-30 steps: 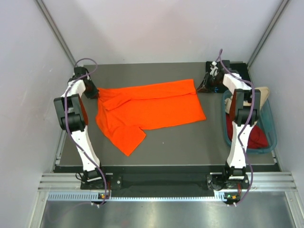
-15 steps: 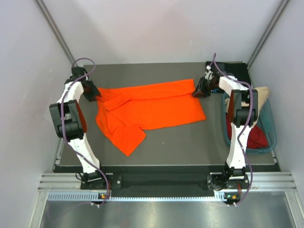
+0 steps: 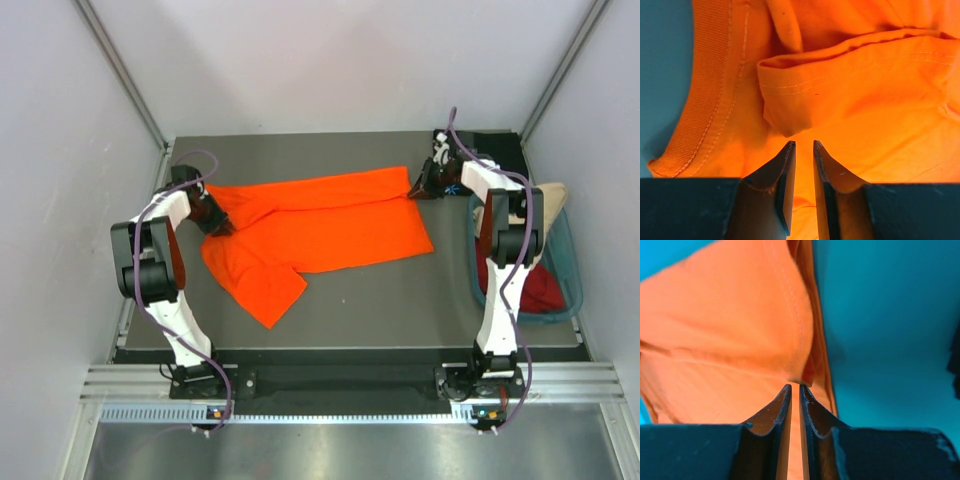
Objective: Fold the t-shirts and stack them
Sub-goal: Fold the tshirt
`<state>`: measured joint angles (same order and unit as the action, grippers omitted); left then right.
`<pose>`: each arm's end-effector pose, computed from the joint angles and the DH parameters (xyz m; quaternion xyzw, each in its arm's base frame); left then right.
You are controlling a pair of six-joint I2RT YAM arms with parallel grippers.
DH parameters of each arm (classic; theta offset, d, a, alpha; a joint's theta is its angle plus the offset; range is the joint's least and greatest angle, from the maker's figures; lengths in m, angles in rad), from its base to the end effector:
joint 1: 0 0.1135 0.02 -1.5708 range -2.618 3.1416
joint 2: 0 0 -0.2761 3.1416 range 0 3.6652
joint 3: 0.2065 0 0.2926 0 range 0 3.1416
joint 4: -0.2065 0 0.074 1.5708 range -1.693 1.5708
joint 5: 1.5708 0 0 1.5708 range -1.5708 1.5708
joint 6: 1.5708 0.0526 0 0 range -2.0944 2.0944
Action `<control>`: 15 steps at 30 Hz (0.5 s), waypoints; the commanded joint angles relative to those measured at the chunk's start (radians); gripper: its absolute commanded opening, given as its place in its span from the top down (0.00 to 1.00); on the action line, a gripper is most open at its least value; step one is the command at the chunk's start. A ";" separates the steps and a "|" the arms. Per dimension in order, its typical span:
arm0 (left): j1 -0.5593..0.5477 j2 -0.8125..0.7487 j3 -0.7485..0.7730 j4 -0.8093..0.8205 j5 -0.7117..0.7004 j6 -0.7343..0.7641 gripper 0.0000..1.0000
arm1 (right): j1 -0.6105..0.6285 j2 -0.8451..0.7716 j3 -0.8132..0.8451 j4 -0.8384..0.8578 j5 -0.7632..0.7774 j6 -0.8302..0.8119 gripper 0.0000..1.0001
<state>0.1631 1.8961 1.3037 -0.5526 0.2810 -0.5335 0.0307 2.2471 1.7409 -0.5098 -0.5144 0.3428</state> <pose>0.4274 0.0556 0.1516 -0.3025 0.9198 -0.1731 0.1804 0.5344 0.0423 0.1406 0.0758 0.9297 0.2896 0.2148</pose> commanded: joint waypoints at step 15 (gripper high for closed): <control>0.007 -0.074 0.055 0.045 0.033 0.038 0.61 | -0.005 -0.036 0.086 0.045 0.063 -0.001 0.90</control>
<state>0.1650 1.8896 1.3052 -0.5453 0.2775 -0.5159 0.0231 2.2757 1.7893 -0.4782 -0.4690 0.3511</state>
